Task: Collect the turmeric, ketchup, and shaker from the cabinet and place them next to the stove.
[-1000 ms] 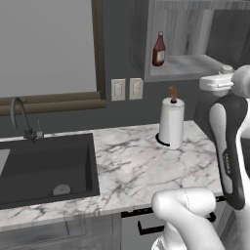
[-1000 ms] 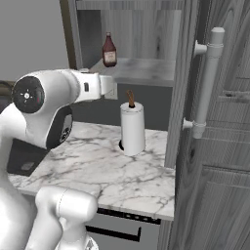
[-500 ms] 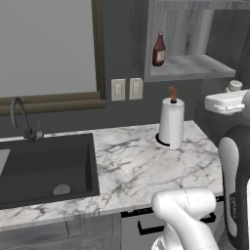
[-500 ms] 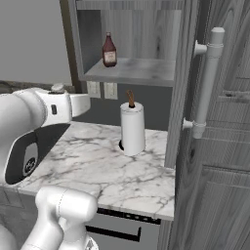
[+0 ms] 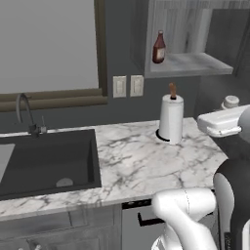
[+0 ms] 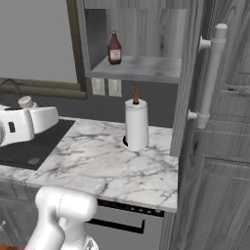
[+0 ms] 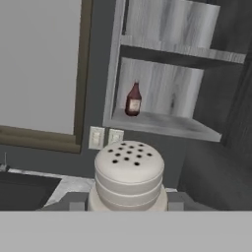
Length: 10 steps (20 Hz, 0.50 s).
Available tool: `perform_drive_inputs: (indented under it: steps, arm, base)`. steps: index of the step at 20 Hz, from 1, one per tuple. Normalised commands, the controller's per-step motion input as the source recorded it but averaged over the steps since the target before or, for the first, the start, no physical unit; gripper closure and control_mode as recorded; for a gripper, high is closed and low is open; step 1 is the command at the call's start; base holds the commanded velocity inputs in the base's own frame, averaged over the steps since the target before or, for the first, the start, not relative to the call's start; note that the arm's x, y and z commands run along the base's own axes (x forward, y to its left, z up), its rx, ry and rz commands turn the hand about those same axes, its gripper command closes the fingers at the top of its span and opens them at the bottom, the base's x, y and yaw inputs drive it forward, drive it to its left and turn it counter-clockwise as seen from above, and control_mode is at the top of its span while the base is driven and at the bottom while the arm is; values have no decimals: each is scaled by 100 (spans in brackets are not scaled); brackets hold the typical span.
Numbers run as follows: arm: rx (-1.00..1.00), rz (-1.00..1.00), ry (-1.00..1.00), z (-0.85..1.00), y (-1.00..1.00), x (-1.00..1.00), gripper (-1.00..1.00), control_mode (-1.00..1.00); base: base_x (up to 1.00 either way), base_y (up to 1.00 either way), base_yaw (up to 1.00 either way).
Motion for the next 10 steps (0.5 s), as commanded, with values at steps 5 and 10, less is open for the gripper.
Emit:
perform_drive_inputs:
  steps: [5,10]
  arm:
    - [0,0,0,0,0,0,100,100]
    - [0,0,0,0,0,0,100,100]
  base:
    - [-66,51,17]
    - [-60,47,32]
